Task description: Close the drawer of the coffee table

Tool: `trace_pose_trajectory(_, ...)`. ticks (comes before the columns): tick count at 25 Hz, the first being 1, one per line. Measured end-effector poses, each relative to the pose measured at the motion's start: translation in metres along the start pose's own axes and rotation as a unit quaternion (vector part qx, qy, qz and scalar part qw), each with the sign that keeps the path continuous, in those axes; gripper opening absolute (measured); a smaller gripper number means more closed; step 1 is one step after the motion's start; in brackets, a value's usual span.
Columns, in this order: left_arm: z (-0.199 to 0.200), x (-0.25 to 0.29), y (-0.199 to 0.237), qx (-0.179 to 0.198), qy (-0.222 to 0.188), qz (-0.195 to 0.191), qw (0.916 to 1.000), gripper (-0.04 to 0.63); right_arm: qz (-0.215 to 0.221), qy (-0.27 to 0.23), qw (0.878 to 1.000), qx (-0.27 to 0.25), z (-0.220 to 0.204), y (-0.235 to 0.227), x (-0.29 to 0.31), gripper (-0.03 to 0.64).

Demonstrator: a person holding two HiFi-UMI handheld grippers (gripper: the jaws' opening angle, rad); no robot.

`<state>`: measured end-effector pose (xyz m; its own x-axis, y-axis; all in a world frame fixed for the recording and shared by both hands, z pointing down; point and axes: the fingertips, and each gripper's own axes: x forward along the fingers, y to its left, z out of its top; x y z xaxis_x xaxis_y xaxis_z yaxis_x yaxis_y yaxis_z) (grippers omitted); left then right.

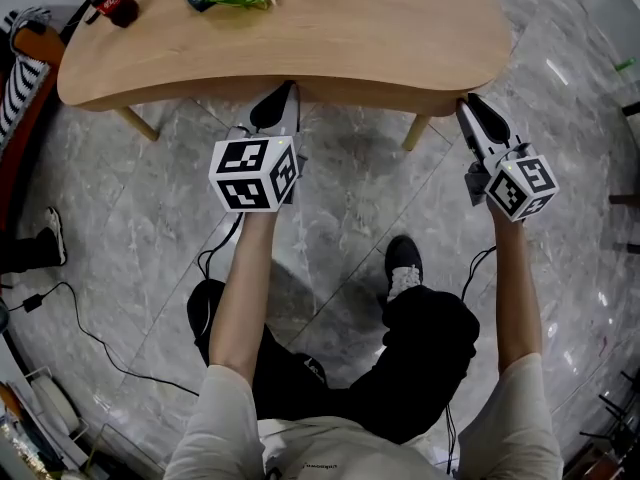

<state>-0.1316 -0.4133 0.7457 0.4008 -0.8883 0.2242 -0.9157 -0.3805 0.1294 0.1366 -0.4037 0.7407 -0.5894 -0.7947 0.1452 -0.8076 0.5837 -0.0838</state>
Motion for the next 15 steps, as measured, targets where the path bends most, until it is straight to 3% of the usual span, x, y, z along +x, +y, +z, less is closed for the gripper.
trace_pose_trajectory(15,0.0031,0.0066,0.0026,-0.004,-0.006,0.006,1.0,0.009,-0.02,-0.032,0.999,0.021,-0.0034,-0.005,0.0011,0.086)
